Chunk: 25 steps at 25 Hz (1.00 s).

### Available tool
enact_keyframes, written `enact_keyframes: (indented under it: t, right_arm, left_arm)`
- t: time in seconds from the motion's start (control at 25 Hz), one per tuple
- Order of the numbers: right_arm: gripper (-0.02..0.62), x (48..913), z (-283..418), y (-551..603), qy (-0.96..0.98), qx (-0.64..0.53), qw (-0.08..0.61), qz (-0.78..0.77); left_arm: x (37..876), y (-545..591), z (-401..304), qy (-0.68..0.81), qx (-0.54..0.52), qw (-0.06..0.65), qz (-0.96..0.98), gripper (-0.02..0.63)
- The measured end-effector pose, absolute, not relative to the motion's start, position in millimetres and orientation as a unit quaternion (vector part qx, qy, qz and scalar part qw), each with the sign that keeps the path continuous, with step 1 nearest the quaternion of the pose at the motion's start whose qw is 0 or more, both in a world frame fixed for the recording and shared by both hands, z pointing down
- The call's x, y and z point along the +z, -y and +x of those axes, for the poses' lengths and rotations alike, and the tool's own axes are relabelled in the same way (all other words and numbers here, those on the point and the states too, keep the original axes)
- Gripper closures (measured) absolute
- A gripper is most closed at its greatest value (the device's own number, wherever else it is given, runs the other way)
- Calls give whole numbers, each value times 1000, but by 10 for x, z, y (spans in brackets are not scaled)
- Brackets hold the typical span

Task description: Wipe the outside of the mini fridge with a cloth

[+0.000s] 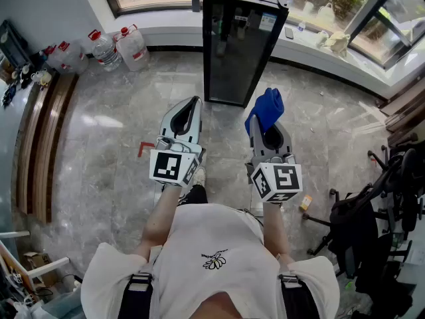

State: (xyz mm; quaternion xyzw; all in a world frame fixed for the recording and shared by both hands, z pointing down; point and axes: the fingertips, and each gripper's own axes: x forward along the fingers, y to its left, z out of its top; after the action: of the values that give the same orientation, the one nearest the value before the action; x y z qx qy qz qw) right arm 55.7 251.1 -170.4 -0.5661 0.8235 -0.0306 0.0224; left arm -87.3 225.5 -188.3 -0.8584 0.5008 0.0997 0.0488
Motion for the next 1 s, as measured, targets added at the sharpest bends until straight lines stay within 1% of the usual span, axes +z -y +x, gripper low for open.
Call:
enact_keyframes:
  t: [0.24, 0.44, 0.64, 1.0]
  right_arm:
    - [514, -1837, 187, -1638, -813, -23, 29, -581]
    - [514, -1890, 73, -1049, -803, -24, 31, -595]
    - [514, -1837, 69, -557, -803, -28, 22, -595]
    - [514, -1668, 230, 356, -815, -42, 25, -577]
  left_arm:
    - [-1987, -1326, -1282, -488, 96, 53, -866, 603]
    - [-2013, -706, -1421, -477, 90, 57, -873, 603]
    - [-1884, -208, -1414, -481, 84, 42, -872, 603]
    - [-1721, 652, -1218, -502, 75, 30, -861, 603]
